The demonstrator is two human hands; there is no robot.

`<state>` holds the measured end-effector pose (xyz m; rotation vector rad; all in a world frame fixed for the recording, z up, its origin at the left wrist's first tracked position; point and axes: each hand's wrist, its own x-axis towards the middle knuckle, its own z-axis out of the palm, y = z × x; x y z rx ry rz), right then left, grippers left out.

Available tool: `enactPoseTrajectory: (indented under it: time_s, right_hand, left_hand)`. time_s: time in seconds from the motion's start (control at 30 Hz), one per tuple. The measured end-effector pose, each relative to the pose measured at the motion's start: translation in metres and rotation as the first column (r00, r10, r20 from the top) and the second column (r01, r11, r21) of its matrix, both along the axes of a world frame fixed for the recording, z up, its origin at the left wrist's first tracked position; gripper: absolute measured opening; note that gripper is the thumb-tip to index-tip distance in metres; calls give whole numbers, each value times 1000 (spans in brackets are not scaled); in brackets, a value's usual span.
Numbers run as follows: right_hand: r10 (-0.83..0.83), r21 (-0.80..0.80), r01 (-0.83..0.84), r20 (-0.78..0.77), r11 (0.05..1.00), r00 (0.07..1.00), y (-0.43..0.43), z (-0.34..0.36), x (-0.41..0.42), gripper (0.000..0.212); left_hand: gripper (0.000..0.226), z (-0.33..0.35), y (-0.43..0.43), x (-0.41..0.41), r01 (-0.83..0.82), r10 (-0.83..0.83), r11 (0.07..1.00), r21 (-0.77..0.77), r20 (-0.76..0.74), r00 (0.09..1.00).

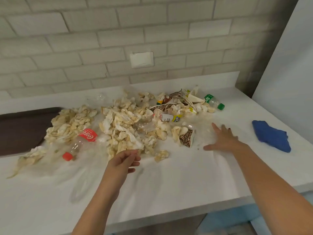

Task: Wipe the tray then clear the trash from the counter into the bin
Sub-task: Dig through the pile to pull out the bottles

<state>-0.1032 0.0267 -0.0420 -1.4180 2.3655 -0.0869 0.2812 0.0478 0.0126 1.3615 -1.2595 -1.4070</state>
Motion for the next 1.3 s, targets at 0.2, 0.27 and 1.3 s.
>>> enactPoseTrajectory:
  time_s: [0.2,0.27,1.3]
  right_hand:
    - [-123,-381,66,-127,922,984,7,-29,8,32]
    - [-165,-528,60,-154,847,974,11,-40,16,23]
    - [367,-887,170,343,430,865,-51,35,143,20]
  left_hand:
    - [16,6,-66,-4,111,-96,990,-91,159,983]
    - [11,6,-87,-14,154,-88,966,-208,295,951]
    - [35,-78,-69,70,-173,379,925,-337,818,434]
